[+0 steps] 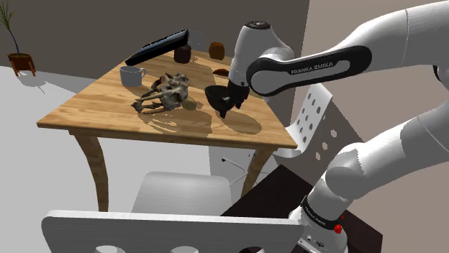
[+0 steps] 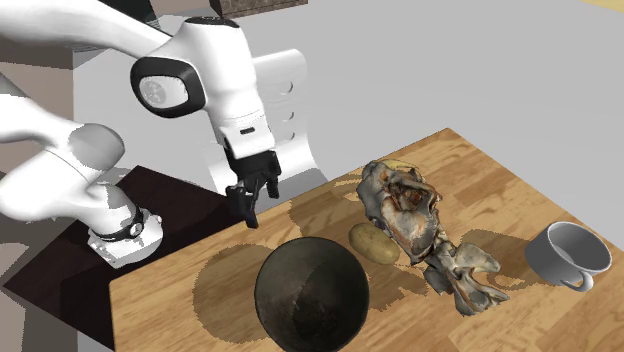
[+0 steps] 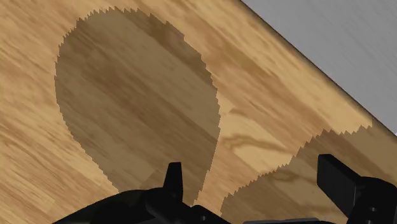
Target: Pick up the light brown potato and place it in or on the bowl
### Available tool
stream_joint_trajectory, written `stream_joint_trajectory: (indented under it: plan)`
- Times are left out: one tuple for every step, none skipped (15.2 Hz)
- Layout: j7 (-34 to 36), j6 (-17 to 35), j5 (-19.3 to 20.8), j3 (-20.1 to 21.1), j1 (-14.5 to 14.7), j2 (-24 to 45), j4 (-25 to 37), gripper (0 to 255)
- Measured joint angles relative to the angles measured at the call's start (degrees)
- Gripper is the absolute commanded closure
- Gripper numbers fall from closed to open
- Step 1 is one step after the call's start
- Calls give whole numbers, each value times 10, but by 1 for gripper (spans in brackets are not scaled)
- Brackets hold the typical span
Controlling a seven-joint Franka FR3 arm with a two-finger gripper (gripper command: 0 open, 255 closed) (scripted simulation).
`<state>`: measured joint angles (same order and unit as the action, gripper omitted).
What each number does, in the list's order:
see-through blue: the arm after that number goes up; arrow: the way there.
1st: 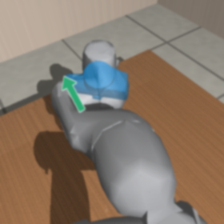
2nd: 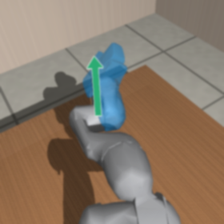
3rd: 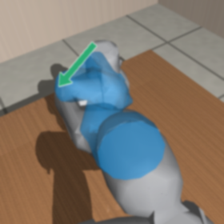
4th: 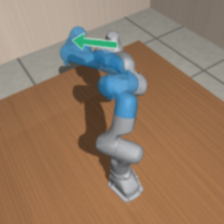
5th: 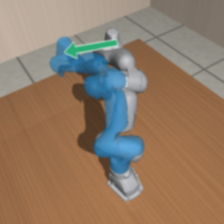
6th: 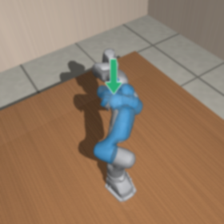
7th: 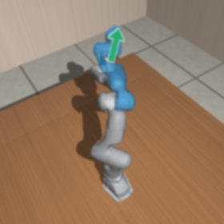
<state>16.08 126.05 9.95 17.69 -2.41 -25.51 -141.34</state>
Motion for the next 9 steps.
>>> stream_joint_trajectory:
  plan:
    - [15,17,14,9,-7,17,10,0]
    - [33,35,29,19,-14,31,15,0]
    - [53,53,48,31,-22,52,25,0]
    - [75,74,69,42,-31,70,29,0]
    - [98,84,91,55,-39,89,44,0]
    - [119,96,115,64,-48,107,55,0]
    - [144,107,141,75,-57,128,69,0]
    - [174,116,172,88,-64,151,84,0]
    - [201,121,201,98,-70,169,99,0]
